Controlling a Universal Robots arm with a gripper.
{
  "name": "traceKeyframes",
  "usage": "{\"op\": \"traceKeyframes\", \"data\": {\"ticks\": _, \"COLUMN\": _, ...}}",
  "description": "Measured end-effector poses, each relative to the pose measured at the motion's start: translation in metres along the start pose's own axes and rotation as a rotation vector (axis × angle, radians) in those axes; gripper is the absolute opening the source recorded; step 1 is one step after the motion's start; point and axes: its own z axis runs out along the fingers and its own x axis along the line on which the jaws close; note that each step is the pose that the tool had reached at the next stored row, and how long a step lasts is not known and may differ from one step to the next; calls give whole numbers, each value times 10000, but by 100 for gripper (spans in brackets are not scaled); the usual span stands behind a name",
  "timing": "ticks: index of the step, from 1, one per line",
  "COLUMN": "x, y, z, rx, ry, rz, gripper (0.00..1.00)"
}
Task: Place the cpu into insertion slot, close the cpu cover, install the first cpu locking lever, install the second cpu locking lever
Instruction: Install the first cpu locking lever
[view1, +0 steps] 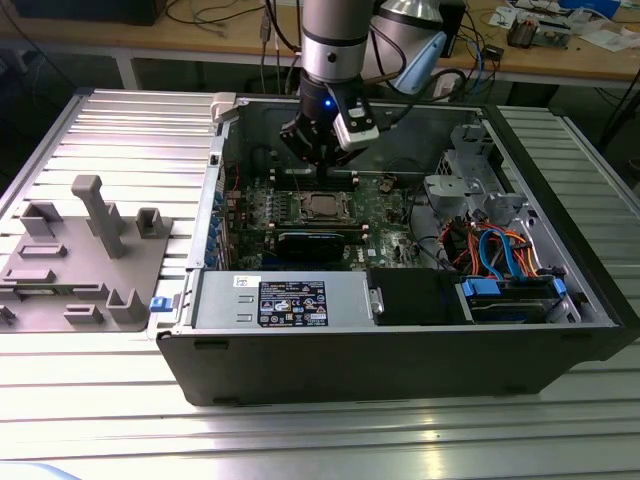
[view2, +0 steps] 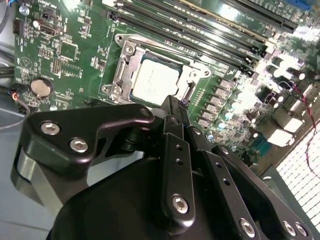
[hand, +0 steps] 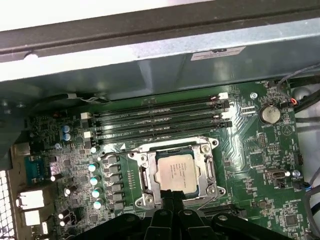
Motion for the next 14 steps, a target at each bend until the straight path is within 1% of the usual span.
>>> {"op": "traceKeyframes", "data": {"ticks": 2, "x": 3, "y": -1, "z": 1, "rx": -1, "ry": -3, "rz": -107, "gripper": 11}}
{"op": "traceKeyframes", "data": {"ticks": 4, "x": 3, "y": -1, "z": 2, "rx": -2, "ry": 2, "rz": -579, "gripper": 11}}
{"op": "traceKeyframes", "data": {"ticks": 6, "x": 6, "y": -1, "z": 3, "rx": -4, "ry": 5, "rz": -949, "gripper": 11}}
{"op": "traceKeyframes", "data": {"ticks": 9, "x": 31, "y": -4, "z": 6, "rx": -7, "ry": 5, "rz": -1071, "gripper": 11}}
{"op": "traceKeyframes", "data": {"ticks": 11, "x": 62, "y": -8, "z": 6, "rx": -5, "ry": 7, "rz": -1167, "gripper": 11}}
{"op": "traceKeyframes", "data": {"ticks": 12, "x": 63, "y": -8, "z": 6, "rx": -4, "ry": 8, "rz": -1266, "gripper": 11}}
{"op": "traceKeyframes", "data": {"ticks": 14, "x": 64, "y": -9, "z": 7, "rx": -6, "ry": 12, "rz": -1660, "gripper": 11}}
